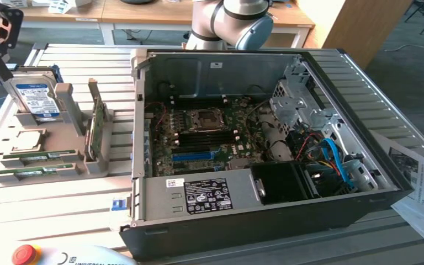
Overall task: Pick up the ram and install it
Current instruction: 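Pick up the ram and move it above insertion slot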
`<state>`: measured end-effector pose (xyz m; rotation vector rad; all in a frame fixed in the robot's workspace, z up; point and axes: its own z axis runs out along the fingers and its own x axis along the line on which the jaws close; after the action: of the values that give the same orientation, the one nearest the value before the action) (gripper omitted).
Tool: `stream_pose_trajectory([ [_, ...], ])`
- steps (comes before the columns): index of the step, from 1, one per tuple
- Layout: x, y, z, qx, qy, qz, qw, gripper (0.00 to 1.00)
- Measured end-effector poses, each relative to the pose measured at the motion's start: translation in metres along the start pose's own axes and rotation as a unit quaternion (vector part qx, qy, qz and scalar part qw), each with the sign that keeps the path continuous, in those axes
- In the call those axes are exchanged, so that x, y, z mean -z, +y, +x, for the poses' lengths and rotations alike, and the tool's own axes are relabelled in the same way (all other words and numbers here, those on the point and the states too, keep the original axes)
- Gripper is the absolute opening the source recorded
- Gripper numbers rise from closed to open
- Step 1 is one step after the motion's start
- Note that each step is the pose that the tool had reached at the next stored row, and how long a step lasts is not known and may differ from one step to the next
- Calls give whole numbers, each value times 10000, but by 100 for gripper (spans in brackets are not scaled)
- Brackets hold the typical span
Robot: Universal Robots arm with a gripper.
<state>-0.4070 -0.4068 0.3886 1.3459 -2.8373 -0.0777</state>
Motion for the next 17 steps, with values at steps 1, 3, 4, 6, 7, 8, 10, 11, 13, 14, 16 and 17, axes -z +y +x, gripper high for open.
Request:
stream_pose_trajectory([
  [1, 0, 0, 0, 85, 4, -2, 10000, 11],
  [3, 0, 0, 0, 260, 12, -6, 9997, 11],
  [4, 0, 0, 0, 347, 16, -7, 9994, 11],
  [6, 0, 0, 0, 521, 24, -11, 9986, 11],
  [7, 0, 0, 0, 609, 27, -13, 9981, 11],
  [8, 0, 0, 0, 696, 32, -15, 9976, 11],
  [10, 0, 0, 0, 881, 40, -19, 9961, 11],
  [11, 0, 0, 0, 971, 44, -20, 9953, 11],
  [13, 0, 0, 0, 1149, 52, -24, 9934, 11],
  [14, 0, -1, 0, 1236, 56, -26, 9923, 11],
  [16, 0, -1, 0, 1422, 64, -30, 9898, 11],
  [17, 0, -1, 0, 1511, 68, -32, 9885, 11],
])
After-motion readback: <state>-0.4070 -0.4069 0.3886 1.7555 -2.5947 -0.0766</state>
